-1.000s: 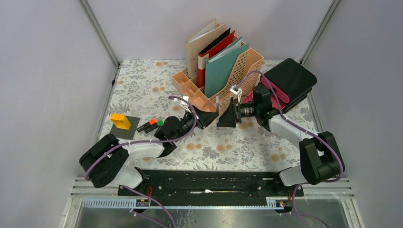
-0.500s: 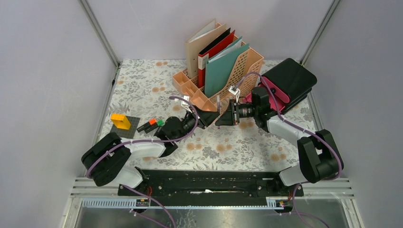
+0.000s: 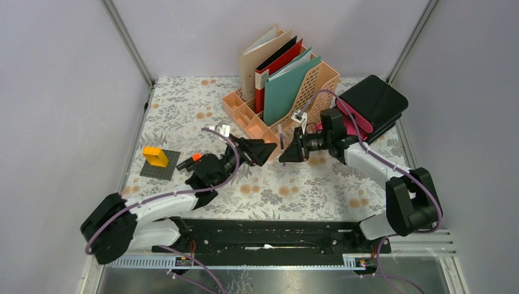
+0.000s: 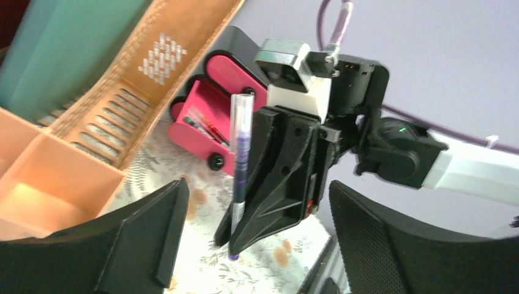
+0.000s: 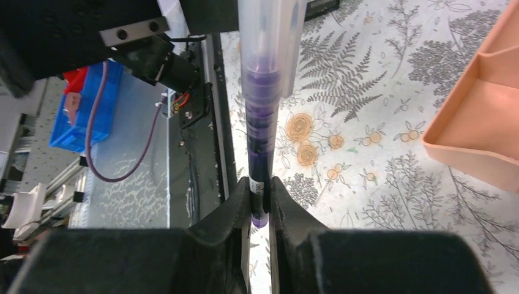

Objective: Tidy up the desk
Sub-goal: Place the stationery in the drawer.

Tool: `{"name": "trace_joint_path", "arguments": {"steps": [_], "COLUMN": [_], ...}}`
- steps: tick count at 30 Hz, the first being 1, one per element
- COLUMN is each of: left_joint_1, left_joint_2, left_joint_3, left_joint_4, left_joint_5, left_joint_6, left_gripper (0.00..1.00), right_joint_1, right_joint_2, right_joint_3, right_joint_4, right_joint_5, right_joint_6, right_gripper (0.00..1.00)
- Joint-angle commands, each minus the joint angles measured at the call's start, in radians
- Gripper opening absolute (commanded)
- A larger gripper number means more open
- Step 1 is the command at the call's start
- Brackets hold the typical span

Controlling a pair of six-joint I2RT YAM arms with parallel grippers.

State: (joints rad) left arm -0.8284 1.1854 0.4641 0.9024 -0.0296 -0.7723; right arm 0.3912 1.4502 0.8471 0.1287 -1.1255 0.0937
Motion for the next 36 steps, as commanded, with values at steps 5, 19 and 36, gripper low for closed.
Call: {"name": "trace_joint_path", "arguments": {"steps": [5,19,36], "left_joint_1": [0.006,0.051,0.058], "left_joint_2": [-0.214,-0.347,-0.362], "left_joint_3": [-0.039,-0.034,-0.056], "left_joint_4": [-0.336,-0.696,-0.71], "left_joint_5": [-0.164,-0.318,-0.339], "left_joint_6": [0.189,0.258,0.262], "left_gripper": [0.99,0.99,0.99], "right_joint_1": [0.003,-0.256,-0.275], "right_joint_2": [-0.094,-0.214,-0.122], "right_joint_3": [0.157,0.193,0.149], "right_joint_4": [-0.48,-0.589,-0.447], "right_joint_5": [0.26,0.621,1.115], "right_joint_6": [-0.552,-0.715,-0.674], "right_gripper": [0.0,0.02,0.12]}}
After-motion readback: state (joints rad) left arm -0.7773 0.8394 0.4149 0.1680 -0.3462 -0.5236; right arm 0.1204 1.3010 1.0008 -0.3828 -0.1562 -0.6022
